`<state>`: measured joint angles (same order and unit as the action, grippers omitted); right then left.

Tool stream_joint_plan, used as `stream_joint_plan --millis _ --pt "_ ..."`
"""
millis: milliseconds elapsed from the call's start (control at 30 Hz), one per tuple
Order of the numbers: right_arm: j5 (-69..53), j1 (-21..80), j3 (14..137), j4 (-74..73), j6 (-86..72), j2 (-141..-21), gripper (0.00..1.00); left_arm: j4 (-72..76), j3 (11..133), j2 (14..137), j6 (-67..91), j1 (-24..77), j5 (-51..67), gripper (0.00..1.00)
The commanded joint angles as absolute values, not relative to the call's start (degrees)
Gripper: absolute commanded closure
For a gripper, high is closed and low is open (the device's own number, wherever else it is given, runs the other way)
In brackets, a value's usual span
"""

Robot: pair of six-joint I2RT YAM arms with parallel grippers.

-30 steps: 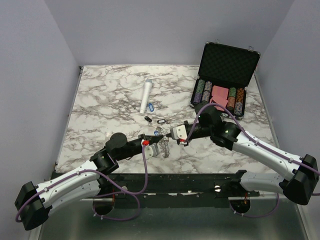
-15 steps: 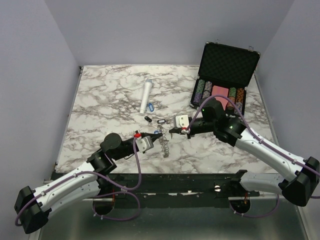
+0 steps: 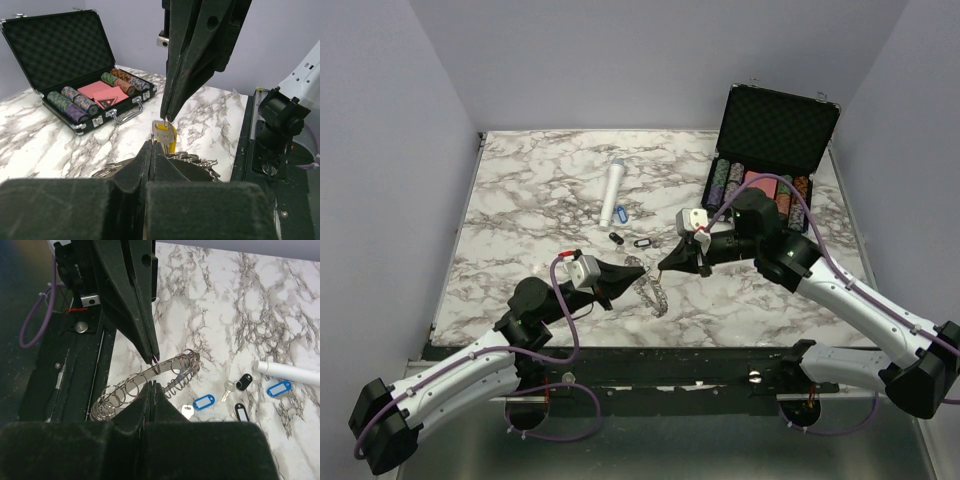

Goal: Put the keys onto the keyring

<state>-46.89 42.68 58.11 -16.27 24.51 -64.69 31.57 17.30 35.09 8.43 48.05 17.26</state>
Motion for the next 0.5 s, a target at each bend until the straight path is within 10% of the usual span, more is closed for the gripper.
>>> stream_joint_plan --millis 0,467 --pt "-46.7 42.5 56.9 -15.5 24.0 -63.0 1.00 38.1 16.0 35.7 12.0 47.7 16.8 1.00" --pt "-39.7 28.1 51.8 -30.4 32.7 -67.3 1.00 26.9 16.7 31.9 3.8 47.6 15.9 1.00"
